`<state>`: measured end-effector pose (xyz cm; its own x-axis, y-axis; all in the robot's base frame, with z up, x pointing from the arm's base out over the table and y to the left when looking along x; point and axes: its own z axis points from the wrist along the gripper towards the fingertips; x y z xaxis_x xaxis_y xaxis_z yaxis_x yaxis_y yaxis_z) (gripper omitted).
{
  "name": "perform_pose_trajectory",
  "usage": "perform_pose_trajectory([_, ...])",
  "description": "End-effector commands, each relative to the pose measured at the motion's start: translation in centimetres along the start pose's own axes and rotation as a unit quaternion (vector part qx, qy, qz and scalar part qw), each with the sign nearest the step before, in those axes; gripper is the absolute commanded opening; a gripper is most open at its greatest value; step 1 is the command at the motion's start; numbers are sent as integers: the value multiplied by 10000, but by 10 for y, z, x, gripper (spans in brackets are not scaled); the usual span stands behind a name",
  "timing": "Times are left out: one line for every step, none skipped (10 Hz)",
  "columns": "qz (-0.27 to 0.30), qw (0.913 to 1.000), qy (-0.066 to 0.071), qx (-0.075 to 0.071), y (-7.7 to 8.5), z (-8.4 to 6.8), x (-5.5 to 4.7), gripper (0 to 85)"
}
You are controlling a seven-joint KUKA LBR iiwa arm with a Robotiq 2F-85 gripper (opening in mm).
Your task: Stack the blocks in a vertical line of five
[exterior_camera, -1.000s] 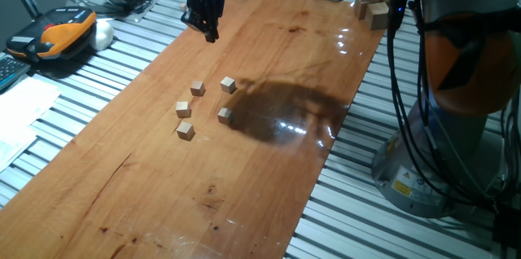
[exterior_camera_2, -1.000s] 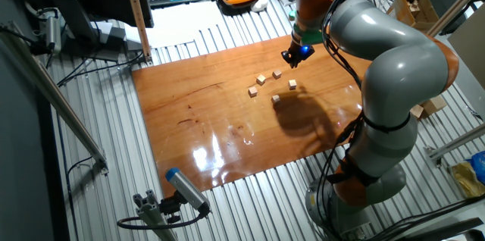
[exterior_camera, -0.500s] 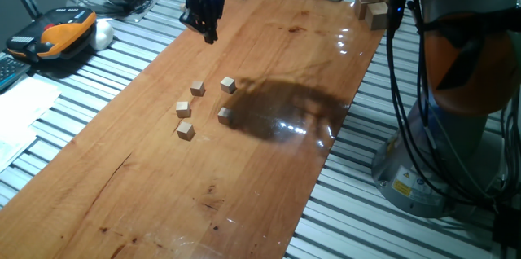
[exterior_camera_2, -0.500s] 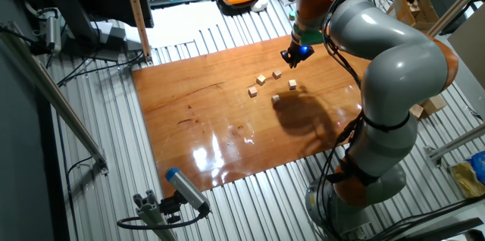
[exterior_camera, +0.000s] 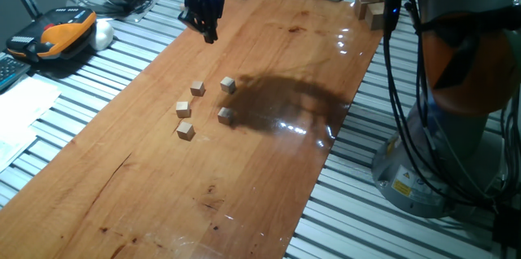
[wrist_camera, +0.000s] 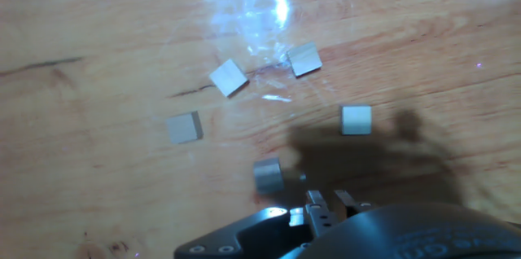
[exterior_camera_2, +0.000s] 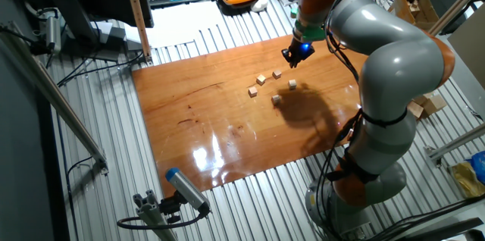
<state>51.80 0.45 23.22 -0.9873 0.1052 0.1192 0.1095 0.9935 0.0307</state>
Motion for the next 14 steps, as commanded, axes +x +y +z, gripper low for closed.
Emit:
perform_pose_trajectory([232,9997,15,-82,1,0,0,0])
perform_pose_trajectory([-2,9999,57,-145,1,0,0,0])
perform_pose_trajectory([-174,9997,-29,-194,1,-1,1,0])
perform_pose_trajectory([-292,9994,-102,-152,1,0,0,0])
perform_pose_trajectory([-409,9989,-148,-165,0,0,0,0])
perform_pose_trajectory([-508,9985,-143,-139,0,-1,0,0])
perform_pose_trajectory([-502,9985,-208,-58,0,-1,1,0])
perform_pose_trajectory([-470,9985,-277,73,0,-2,1,0])
perform_pose_trajectory([-458,9982,-303,240,0,-1,1,0])
perform_pose_trajectory([-471,9977,-370,323,0,-1,1,0])
perform_pose_trajectory([-487,9972,-468,312,1,-1,1,0])
perform_pose_trajectory([-489,9968,-566,284,1,-1,1,0])
perform_pose_trajectory([-484,9967,-610,243,1,0,0,0])
perform_pose_trajectory([-470,9966,-640,233,1,1,-1,0])
